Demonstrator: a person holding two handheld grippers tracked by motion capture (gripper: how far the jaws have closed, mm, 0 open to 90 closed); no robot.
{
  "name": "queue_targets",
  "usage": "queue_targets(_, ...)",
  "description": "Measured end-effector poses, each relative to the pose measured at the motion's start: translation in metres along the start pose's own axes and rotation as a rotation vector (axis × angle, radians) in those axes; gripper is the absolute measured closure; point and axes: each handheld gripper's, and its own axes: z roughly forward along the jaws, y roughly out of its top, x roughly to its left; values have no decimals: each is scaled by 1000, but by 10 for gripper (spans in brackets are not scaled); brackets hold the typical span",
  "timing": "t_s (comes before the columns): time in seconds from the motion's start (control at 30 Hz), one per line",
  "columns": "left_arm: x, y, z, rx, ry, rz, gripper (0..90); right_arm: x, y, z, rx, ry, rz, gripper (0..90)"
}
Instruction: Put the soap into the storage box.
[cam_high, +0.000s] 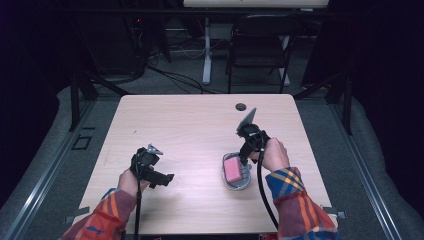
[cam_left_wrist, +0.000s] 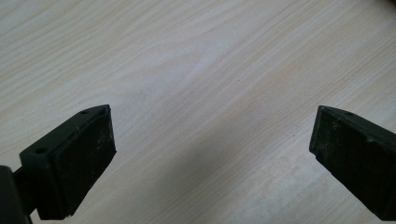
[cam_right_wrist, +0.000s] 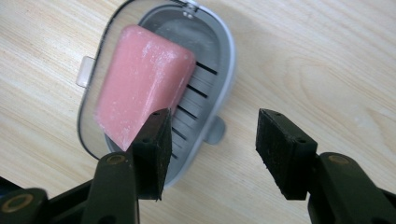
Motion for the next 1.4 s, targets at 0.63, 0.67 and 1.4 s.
queue_targets(0.63,0,0,2,6,-4,-2,2,-55,-51,-13,-166,27,67,136)
queue_targets(0.67,0,0,2,6,-4,-2,2,-55,-51,-13,-166,27,67,136)
queue_targets(1.4,0,0,4,12,-11,8,2,-82,-121,23,-174,-22,38,0)
